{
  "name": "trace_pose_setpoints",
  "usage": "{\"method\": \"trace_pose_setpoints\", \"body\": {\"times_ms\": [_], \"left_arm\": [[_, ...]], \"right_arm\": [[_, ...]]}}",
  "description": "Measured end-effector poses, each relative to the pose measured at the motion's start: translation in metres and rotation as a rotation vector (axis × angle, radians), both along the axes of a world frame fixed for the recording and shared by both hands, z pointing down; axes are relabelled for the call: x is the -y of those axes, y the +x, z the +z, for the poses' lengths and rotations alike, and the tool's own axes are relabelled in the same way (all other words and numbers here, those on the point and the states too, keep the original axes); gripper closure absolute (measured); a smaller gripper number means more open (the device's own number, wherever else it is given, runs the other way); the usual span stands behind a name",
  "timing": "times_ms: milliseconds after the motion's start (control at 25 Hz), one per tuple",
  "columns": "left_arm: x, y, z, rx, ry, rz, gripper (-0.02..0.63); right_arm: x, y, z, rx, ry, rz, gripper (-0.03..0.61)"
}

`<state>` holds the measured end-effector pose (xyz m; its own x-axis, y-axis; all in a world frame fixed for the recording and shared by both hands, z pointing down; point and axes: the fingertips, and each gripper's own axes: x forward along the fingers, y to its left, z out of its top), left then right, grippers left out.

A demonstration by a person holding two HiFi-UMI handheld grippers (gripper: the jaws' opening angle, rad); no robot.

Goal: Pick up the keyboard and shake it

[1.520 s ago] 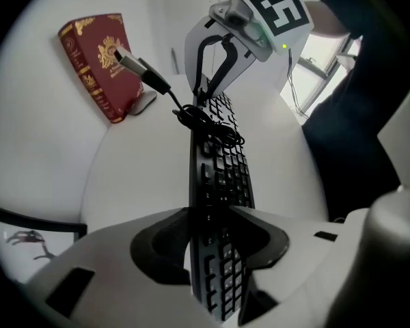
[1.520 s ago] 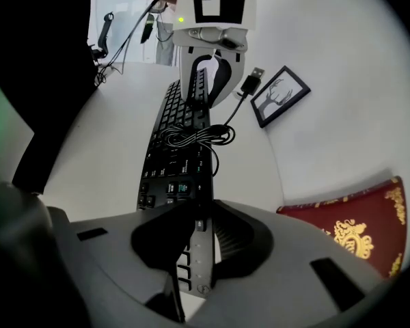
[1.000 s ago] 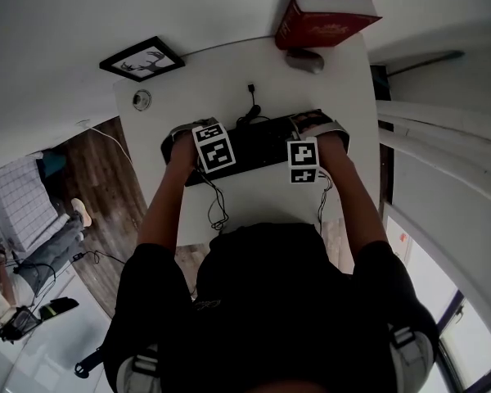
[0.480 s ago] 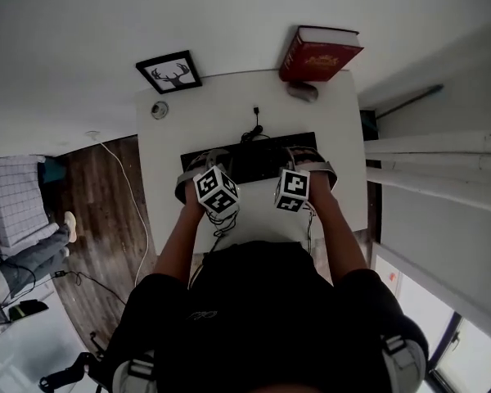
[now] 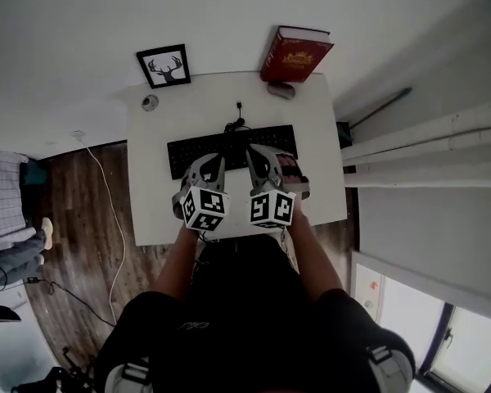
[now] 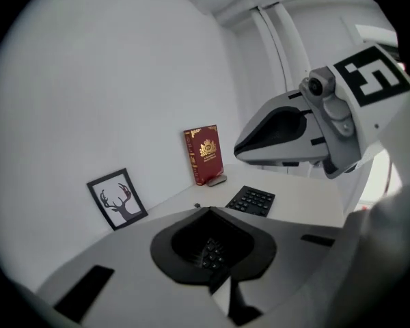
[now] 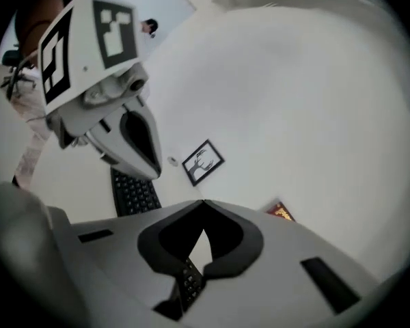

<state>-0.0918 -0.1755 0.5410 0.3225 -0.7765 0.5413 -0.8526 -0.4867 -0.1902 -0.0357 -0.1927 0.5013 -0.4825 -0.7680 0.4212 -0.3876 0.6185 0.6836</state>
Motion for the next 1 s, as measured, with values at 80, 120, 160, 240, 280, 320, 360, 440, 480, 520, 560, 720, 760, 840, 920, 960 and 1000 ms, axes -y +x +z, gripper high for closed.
{"method": "trace_pose_setpoints", "body": {"times_ms": [80, 120, 160, 240, 280, 320, 360, 440, 480, 520, 560, 720, 760, 840, 920, 960, 1000], "left_arm": [[-0.019, 0.007, -0.006, -0.027, 0.0, -0.007, 0.611], [-0.026, 0.011, -0.01, -0.048, 0.0, -0.017, 0.611], [-0.031, 0.016, -0.014, -0.073, 0.005, -0.04, 0.611], [-0.04, 0.026, -0.025, -0.13, 0.034, -0.116, 0.611], [-0.044, 0.034, -0.03, -0.158, 0.059, -0.159, 0.611], [-0.048, 0.043, -0.036, -0.183, 0.091, -0.197, 0.611], [-0.052, 0.053, -0.042, -0.206, 0.125, -0.228, 0.611], [-0.06, 0.08, -0.056, -0.248, 0.193, -0.264, 0.611], [-0.066, 0.096, -0.061, -0.266, 0.218, -0.269, 0.611], [-0.075, 0.112, -0.066, -0.277, 0.235, -0.269, 0.611], [-0.084, 0.127, -0.069, -0.281, 0.246, -0.266, 0.611], [-0.122, 0.191, -0.074, -0.278, 0.265, -0.229, 0.611], [-0.13, 0.205, -0.077, -0.274, 0.274, -0.216, 0.611], [-0.143, 0.23, -0.084, -0.264, 0.302, -0.193, 0.611], [-0.152, 0.25, -0.094, -0.256, 0.334, -0.175, 0.611], [-0.155, 0.26, -0.097, -0.254, 0.349, -0.167, 0.611], [-0.157, 0.268, -0.1, -0.25, 0.36, -0.158, 0.611]], "right_arm": [[-0.011, 0.01, -0.018, 0.162, -0.022, 0.057, 0.557], [-0.014, 0.018, -0.023, 0.239, -0.035, 0.086, 0.557], [-0.016, 0.028, -0.028, 0.308, -0.049, 0.112, 0.557], [-0.024, 0.047, -0.036, 0.416, -0.074, 0.149, 0.557], [-0.03, 0.057, -0.04, 0.454, -0.079, 0.154, 0.557], [-0.038, 0.066, -0.045, 0.485, -0.076, 0.147, 0.557], [-0.045, 0.076, -0.051, 0.507, -0.07, 0.132, 0.557], [-0.06, 0.103, -0.06, 0.534, -0.062, 0.115, 0.557], [-0.067, 0.119, -0.063, 0.547, -0.062, 0.117, 0.557], [-0.075, 0.136, -0.065, 0.561, -0.061, 0.12, 0.557], [-0.084, 0.152, -0.067, 0.574, -0.06, 0.123, 0.557], [-0.124, 0.208, -0.069, 0.585, -0.041, 0.107, 0.557], [-0.134, 0.219, -0.069, 0.586, -0.035, 0.099, 0.557], [-0.151, 0.238, -0.073, 0.588, -0.016, 0.085, 0.557], [-0.163, 0.256, -0.079, 0.59, 0.01, 0.074, 0.557], [-0.168, 0.265, -0.082, 0.592, 0.022, 0.072, 0.557], [-0.171, 0.274, -0.083, 0.591, 0.03, 0.074, 0.557]]}}
